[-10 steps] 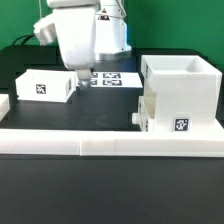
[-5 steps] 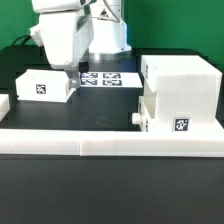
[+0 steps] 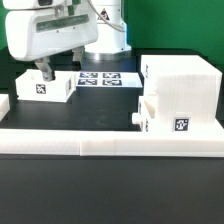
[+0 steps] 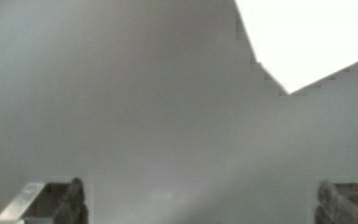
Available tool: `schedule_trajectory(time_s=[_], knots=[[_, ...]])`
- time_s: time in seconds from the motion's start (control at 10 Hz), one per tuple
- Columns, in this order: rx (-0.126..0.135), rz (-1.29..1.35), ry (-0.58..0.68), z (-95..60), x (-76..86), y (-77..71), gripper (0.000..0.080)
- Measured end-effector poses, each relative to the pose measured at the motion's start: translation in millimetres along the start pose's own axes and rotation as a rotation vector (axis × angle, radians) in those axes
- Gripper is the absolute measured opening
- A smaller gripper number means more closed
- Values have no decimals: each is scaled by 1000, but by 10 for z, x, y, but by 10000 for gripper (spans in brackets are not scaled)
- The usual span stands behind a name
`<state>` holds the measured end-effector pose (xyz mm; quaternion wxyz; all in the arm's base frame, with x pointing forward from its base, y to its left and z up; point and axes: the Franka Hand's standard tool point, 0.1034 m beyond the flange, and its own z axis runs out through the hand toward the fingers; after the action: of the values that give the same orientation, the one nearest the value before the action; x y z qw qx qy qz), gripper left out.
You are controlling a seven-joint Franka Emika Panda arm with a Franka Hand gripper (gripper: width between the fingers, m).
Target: Assemble drawer
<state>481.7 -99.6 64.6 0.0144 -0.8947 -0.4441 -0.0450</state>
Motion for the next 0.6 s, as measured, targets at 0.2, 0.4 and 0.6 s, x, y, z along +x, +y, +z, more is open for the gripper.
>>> schedule_trajectory(time_s=[0.2, 0.4, 0.6], knots=[[-24, 152, 1, 54, -200, -77, 649], [-22, 279, 3, 55, -179, -81, 649], [-19, 432, 4, 70, -188, -88, 649]])
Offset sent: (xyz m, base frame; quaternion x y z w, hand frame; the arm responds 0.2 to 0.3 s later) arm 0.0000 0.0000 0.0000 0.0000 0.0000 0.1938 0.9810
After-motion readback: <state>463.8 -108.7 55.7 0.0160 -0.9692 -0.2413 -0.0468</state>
